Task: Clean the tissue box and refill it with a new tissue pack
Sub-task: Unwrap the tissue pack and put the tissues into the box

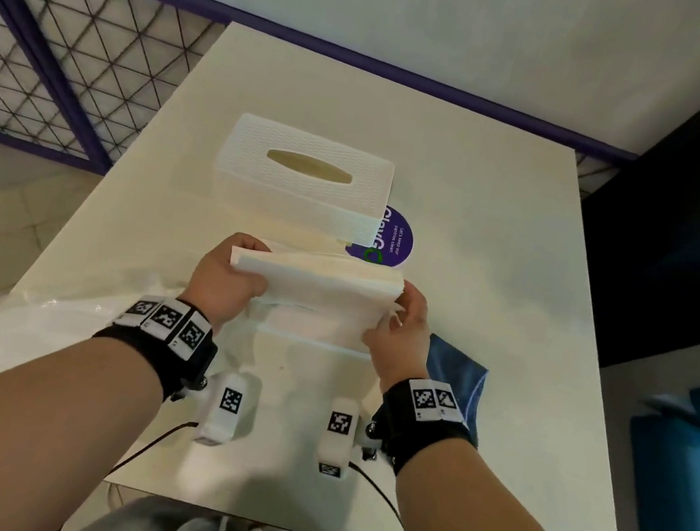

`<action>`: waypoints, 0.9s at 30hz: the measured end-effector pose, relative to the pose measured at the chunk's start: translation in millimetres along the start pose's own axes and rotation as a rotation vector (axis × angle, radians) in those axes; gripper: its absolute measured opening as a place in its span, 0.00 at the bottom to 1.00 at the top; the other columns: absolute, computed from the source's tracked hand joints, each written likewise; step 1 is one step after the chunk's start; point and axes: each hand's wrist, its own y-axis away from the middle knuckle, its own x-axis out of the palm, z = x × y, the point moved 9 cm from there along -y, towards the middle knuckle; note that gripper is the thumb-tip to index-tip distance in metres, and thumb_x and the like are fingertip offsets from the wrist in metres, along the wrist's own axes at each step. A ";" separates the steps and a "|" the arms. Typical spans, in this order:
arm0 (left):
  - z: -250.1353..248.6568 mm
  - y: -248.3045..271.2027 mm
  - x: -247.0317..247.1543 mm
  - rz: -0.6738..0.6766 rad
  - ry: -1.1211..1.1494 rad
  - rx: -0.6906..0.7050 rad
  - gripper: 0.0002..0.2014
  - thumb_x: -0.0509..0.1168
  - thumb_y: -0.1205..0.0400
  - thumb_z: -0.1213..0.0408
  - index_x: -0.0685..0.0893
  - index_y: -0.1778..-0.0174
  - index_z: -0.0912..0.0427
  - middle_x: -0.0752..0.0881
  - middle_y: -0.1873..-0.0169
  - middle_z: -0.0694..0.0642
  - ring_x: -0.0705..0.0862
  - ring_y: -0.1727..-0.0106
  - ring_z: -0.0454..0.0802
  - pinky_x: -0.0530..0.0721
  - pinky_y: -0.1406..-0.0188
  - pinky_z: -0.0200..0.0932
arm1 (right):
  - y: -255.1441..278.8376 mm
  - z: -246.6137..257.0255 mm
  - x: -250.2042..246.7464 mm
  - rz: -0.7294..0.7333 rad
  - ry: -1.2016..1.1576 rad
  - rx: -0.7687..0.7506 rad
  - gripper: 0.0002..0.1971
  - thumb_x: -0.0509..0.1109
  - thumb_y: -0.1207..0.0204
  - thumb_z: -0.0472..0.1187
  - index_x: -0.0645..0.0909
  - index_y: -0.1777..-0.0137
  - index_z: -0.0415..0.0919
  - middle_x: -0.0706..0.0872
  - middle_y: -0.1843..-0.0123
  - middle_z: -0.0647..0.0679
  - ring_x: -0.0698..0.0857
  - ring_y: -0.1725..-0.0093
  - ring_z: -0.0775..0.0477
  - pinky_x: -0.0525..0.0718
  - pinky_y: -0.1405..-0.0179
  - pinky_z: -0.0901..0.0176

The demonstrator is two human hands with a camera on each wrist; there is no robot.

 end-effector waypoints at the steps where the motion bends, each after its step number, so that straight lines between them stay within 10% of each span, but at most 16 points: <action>1: 1.9 -1.2 1.1 -0.002 0.002 -0.007 0.18 0.62 0.45 0.73 0.80 0.63 0.51 0.83 0.62 0.54 0.79 0.60 0.53 0.80 0.64 0.44 | 3.7 -1.1 -0.6 0.001 -0.003 0.000 0.34 0.64 0.35 0.20 0.70 0.40 0.60 0.82 0.48 0.60 0.84 0.51 0.63 0.84 0.54 0.74; 10: 14.5 -9.3 0.5 0.011 -0.017 -0.051 0.14 0.63 0.48 0.73 0.80 0.71 0.50 0.80 0.70 0.53 0.77 0.63 0.53 0.76 0.63 0.46 | -20.4 3.5 9.4 0.087 -0.073 0.019 0.60 0.71 0.39 0.17 0.45 0.17 0.61 0.63 0.23 0.63 0.68 0.29 0.63 0.73 0.33 0.64; 13: 17.0 -8.2 -0.7 0.013 0.013 -0.066 0.16 0.63 0.48 0.75 0.80 0.70 0.50 0.81 0.68 0.55 0.79 0.60 0.54 0.78 0.57 0.49 | -28.8 1.8 11.4 0.138 -0.089 0.058 0.62 0.70 0.40 0.15 0.41 0.17 0.59 0.78 0.27 0.48 0.80 0.33 0.47 0.81 0.33 0.49; 22: 12.3 3.1 33.8 0.125 -0.024 -0.065 0.16 0.69 0.39 0.79 0.79 0.65 0.54 0.82 0.67 0.54 0.80 0.63 0.51 0.81 0.68 0.36 | -36.6 -24.3 -21.3 0.109 -0.016 0.091 0.54 0.71 0.39 0.18 0.53 0.17 0.55 0.85 0.48 0.53 0.85 0.46 0.50 0.81 0.32 0.48; 27: 11.4 7.3 47.4 0.148 -0.014 -0.073 0.17 0.66 0.45 0.74 0.80 0.64 0.51 0.83 0.65 0.54 0.81 0.60 0.52 0.80 0.56 0.46 | -30.3 -18.7 -38.2 0.074 0.055 0.035 0.37 0.75 0.38 0.21 0.75 0.36 0.60 0.85 0.47 0.52 0.85 0.56 0.65 0.84 0.49 0.68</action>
